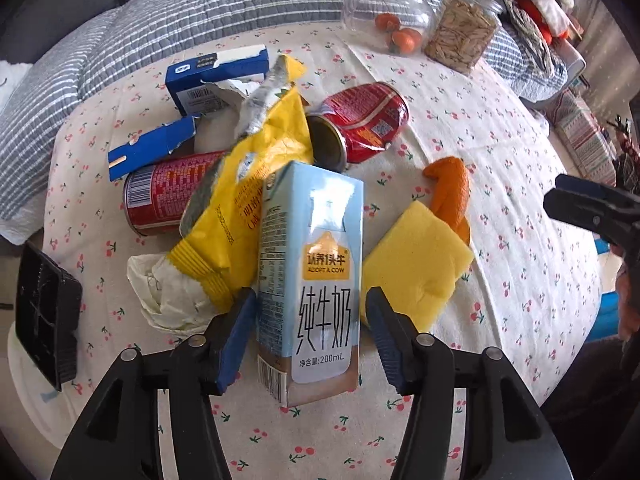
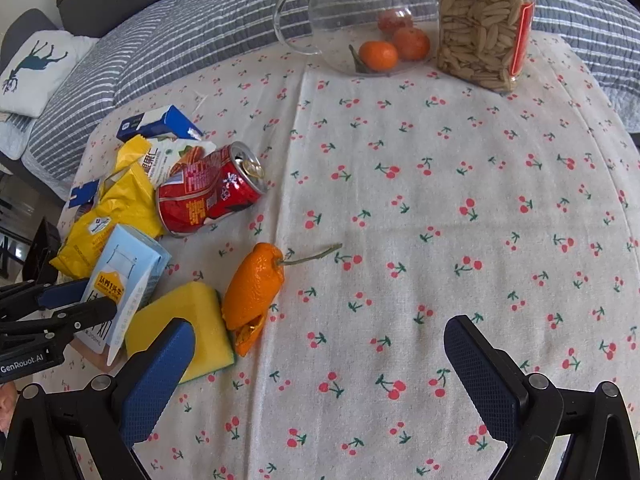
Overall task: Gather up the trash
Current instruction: 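Grasp the blue milk carton with the left tool while the right tool approaches the yellow sponge, then drop the milk carton into the white bucket with the left tool while the right tool grasps the yellow sponge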
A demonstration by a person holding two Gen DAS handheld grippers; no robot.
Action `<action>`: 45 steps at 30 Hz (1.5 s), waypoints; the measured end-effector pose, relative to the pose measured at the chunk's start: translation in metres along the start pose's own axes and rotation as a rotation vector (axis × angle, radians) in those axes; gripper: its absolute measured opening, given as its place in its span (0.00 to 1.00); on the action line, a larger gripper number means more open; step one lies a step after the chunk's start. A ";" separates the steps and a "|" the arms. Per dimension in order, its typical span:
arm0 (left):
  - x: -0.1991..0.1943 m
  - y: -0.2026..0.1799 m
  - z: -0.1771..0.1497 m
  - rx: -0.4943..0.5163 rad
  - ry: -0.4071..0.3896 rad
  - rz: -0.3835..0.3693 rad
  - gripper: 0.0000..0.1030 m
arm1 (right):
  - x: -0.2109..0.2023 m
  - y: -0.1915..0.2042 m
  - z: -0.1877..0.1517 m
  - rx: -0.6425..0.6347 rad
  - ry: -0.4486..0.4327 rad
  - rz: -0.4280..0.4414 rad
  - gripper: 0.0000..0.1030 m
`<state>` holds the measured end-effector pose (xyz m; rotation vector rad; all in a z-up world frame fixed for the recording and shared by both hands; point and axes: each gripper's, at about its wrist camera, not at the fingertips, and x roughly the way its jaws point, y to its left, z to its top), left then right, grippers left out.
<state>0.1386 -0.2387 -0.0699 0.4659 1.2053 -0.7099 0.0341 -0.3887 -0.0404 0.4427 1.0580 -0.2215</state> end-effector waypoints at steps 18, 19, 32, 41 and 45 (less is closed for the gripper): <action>-0.052 0.018 -0.035 -0.114 -0.127 0.011 0.55 | -0.008 0.017 -0.015 -0.033 0.005 0.014 1.00; -0.055 0.021 -0.038 -0.126 -0.134 0.010 0.55 | -0.006 0.022 -0.016 -0.044 0.012 0.020 1.00; -0.087 0.088 -0.098 -0.265 -0.160 0.035 0.55 | 0.047 0.098 -0.029 -0.216 0.138 0.051 0.97; -0.103 0.126 -0.126 -0.355 -0.186 0.041 0.55 | 0.083 0.127 -0.029 -0.269 0.191 -0.009 0.97; -0.111 0.147 -0.136 -0.412 -0.212 0.043 0.55 | 0.092 0.127 -0.027 -0.273 0.193 -0.052 0.85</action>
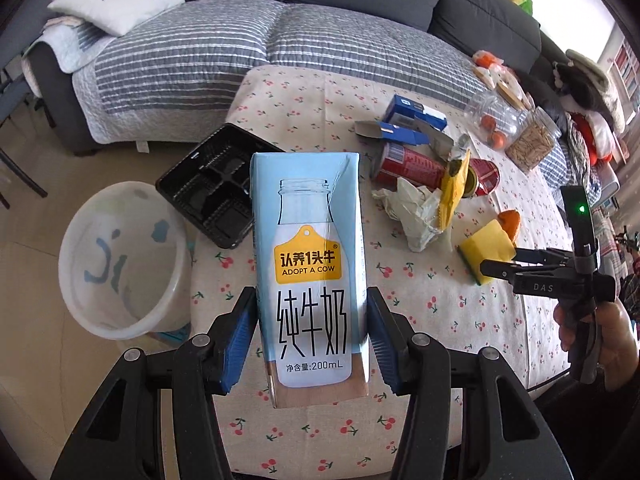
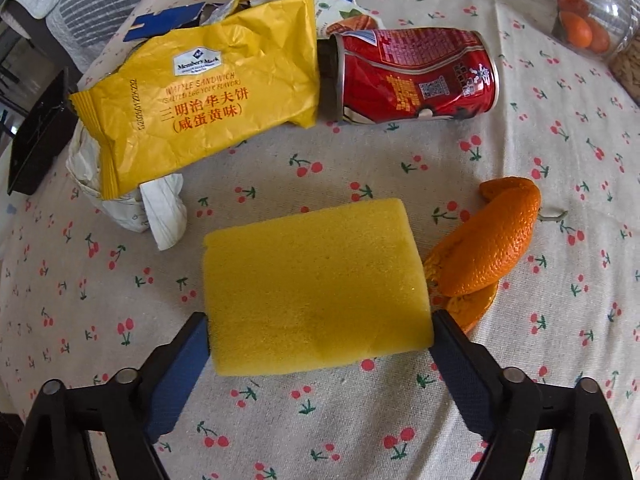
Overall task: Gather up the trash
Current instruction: 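Drop the milk carton into the white bucket with the left tool while the right tool grasps the yellow sponge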
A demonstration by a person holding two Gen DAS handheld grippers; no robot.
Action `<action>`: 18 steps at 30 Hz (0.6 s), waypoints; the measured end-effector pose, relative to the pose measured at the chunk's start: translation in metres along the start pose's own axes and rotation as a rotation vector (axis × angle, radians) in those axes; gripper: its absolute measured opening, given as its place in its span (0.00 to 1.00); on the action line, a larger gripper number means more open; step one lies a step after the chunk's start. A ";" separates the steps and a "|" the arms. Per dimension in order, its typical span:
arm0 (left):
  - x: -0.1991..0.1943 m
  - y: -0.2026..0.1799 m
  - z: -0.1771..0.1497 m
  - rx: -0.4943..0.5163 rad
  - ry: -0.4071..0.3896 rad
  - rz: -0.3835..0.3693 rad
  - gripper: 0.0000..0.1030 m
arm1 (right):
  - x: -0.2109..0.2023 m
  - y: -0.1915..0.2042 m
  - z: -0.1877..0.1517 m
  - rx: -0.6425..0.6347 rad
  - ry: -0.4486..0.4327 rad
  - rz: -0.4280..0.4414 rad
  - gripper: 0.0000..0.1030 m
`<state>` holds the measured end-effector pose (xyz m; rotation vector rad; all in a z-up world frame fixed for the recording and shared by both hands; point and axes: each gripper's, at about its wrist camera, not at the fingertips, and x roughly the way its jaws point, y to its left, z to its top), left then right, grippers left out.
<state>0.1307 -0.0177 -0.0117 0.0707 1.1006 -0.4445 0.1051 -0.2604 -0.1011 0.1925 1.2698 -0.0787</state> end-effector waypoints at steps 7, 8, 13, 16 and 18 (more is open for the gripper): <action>-0.016 0.056 0.004 -0.137 -0.066 0.059 0.55 | -0.018 0.005 0.000 0.017 -0.048 0.036 0.79; -0.017 0.065 0.003 -0.158 -0.074 0.073 0.55 | -0.023 0.006 0.000 0.015 -0.060 0.044 0.79; -0.014 0.109 0.003 -0.244 -0.097 0.159 0.55 | -0.046 0.014 -0.002 0.005 -0.116 0.077 0.79; -0.004 0.131 0.005 -0.278 -0.104 0.213 0.55 | -0.058 0.019 -0.002 0.001 -0.143 0.094 0.79; 0.003 0.142 0.006 -0.290 -0.110 0.246 0.55 | -0.063 0.026 -0.002 -0.005 -0.161 0.102 0.79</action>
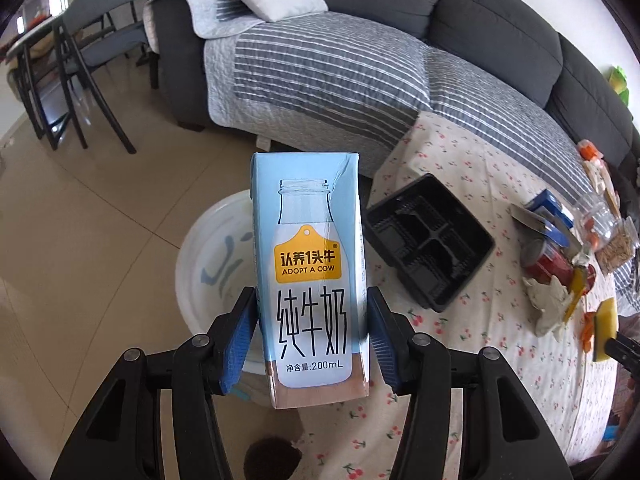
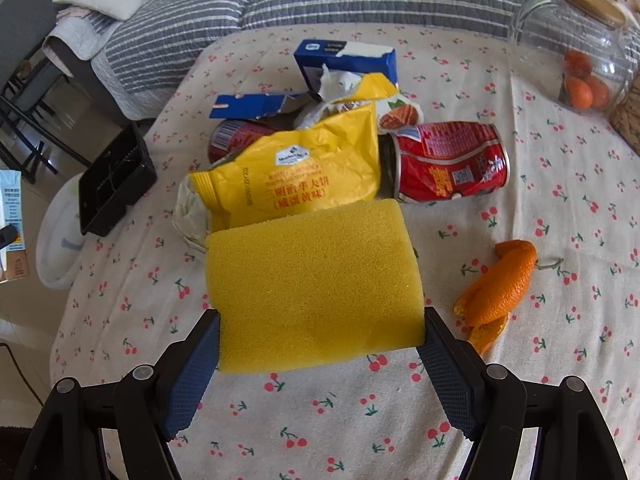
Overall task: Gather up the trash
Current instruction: 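Drop the milk carton into the white bucket with the left tool while the right tool grasps the yellow sponge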
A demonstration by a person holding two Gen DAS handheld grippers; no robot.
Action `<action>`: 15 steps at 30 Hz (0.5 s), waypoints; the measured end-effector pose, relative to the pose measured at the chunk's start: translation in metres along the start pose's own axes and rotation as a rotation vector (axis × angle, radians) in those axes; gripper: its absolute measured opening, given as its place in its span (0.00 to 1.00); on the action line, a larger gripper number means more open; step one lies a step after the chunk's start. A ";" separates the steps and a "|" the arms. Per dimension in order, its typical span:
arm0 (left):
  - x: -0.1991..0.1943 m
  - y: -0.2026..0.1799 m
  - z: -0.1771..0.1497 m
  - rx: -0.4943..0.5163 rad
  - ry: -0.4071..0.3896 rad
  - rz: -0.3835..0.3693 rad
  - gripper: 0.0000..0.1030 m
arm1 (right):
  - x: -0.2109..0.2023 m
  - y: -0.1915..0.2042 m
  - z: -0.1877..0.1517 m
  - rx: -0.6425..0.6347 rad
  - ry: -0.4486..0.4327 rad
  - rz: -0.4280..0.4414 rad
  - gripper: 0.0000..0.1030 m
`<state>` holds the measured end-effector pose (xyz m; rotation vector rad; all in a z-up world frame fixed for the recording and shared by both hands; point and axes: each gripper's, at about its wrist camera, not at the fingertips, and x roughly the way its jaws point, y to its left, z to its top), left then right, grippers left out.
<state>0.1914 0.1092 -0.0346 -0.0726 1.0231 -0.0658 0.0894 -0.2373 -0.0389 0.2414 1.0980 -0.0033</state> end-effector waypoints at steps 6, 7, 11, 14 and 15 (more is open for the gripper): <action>0.019 0.015 0.005 -0.013 -0.027 0.053 0.57 | -0.003 0.020 0.006 -0.005 -0.033 0.036 0.79; 0.021 0.015 0.006 -0.007 -0.025 0.068 0.58 | -0.002 0.023 0.007 -0.008 -0.036 0.039 0.79; 0.016 0.016 0.002 0.013 -0.039 0.118 0.80 | -0.003 0.034 0.008 -0.016 -0.046 0.051 0.79; 0.009 0.025 -0.004 0.009 -0.031 0.140 0.87 | -0.005 0.045 0.010 -0.034 -0.060 0.048 0.79; 0.007 0.028 -0.006 0.004 -0.023 0.143 0.88 | -0.006 0.049 0.010 -0.042 -0.066 0.046 0.79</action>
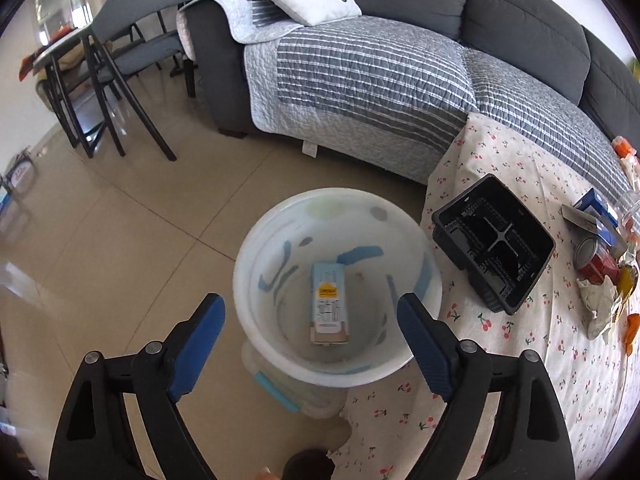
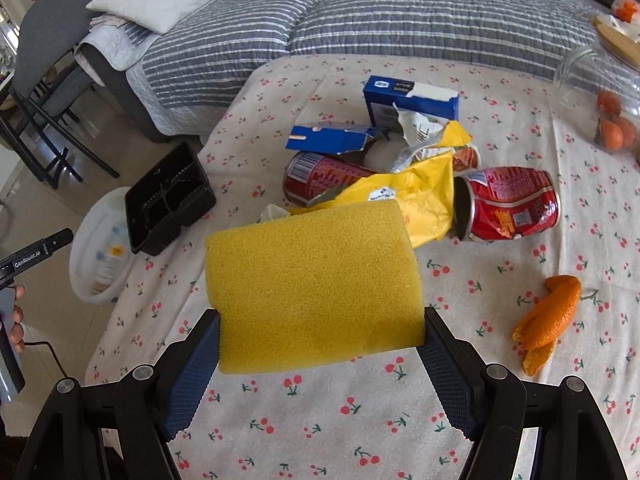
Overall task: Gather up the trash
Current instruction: 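Drop the milk carton into the white bucket with the left tool while the right tool grasps the yellow sponge, then carry the yellow sponge over the white bucket and release it with the right tool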
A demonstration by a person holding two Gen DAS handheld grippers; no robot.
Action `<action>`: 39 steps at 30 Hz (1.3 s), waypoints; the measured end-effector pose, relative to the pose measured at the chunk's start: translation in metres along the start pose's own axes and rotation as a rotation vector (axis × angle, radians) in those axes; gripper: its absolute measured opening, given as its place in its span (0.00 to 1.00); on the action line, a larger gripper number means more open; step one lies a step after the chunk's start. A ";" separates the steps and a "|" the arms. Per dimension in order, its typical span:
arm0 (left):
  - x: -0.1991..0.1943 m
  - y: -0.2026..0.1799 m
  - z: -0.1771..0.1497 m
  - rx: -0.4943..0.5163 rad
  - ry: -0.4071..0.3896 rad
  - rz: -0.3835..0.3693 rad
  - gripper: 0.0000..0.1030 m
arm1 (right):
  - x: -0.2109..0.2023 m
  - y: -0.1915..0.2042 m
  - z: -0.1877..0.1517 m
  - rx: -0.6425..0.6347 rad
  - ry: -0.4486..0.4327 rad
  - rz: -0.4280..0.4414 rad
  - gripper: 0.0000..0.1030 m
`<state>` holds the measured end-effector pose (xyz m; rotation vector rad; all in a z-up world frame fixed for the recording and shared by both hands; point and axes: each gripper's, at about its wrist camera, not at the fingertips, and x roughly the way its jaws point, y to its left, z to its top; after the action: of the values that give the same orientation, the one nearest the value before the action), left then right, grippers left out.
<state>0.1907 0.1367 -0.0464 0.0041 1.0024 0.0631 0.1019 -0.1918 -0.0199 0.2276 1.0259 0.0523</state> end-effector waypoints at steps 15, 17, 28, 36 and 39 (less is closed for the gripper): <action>-0.014 0.092 -0.043 -0.057 0.052 0.060 0.90 | 0.058 0.172 0.014 -0.198 0.052 0.168 0.79; -0.016 0.100 -0.048 -0.058 0.048 0.064 0.90 | 0.074 0.196 0.018 -0.213 0.063 0.189 0.80; -0.017 0.118 -0.051 -0.072 0.035 0.046 0.90 | 0.131 0.264 0.039 -0.261 0.071 0.175 0.81; -0.019 0.108 -0.048 -0.048 0.030 0.035 0.90 | 0.133 0.272 0.048 -0.260 0.032 0.199 0.94; -0.021 0.104 -0.048 -0.045 0.030 0.033 0.90 | 0.123 0.271 0.050 -0.265 0.001 0.201 1.00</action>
<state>0.1344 0.2377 -0.0513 -0.0217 1.0306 0.1166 0.2256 0.0832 -0.0412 0.0874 0.9832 0.3682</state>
